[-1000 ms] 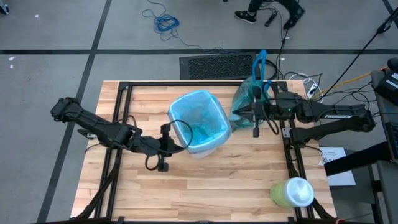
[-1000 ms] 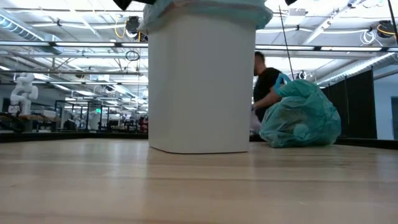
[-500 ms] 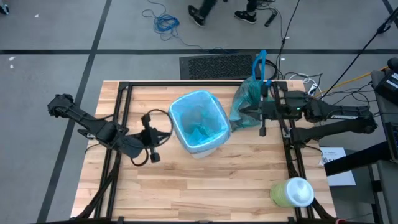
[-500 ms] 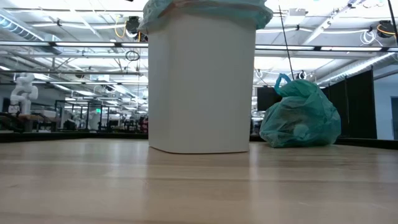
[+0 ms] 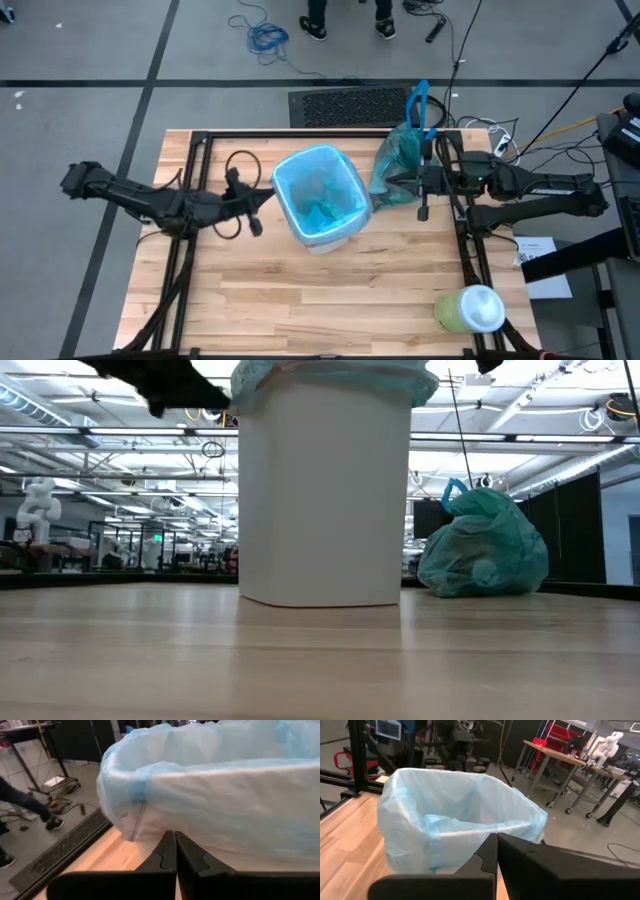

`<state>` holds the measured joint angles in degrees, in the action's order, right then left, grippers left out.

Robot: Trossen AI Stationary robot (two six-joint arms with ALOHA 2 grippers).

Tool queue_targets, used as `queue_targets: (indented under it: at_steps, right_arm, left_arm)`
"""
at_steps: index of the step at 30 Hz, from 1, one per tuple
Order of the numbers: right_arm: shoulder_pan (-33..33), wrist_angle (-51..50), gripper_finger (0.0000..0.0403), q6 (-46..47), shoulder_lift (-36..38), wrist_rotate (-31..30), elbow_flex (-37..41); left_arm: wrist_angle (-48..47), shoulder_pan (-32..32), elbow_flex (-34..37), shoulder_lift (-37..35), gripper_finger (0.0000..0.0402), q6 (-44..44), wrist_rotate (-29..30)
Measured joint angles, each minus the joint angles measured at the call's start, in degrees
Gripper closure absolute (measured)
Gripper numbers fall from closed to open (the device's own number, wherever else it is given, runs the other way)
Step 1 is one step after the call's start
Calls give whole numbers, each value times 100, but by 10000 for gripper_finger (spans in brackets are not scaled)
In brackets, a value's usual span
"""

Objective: Place trash/remove bag and relplace
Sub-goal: Insert a new trash bag into the trash bin

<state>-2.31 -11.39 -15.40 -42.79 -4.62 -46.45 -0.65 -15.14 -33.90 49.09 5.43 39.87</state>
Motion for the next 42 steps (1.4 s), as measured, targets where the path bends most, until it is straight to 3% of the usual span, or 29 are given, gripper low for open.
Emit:
queue_targets:
  at_steps: [9,22,31,39,42]
  right_arm:
    - [0,53,403,60,-1,-6,6]
    - [-7,270,403,-94,24,-306,6]
    - [-563,520,403,168,-418,-405,430]
    - [-1040,1598,403,145,-978,-71,685]
    - [-1260,1818,403,179,-1223,370,685]
  left_arm:
    - [1362,1475,340,336,402,-410,-1538]
    - [2003,2445,340,360,402,-700,-3049]
    - [1919,2794,342,674,402,-534,-3374]
    - [1922,2862,341,672,402,-581,-3394]
    - [1930,2905,340,679,402,-579,-3488]
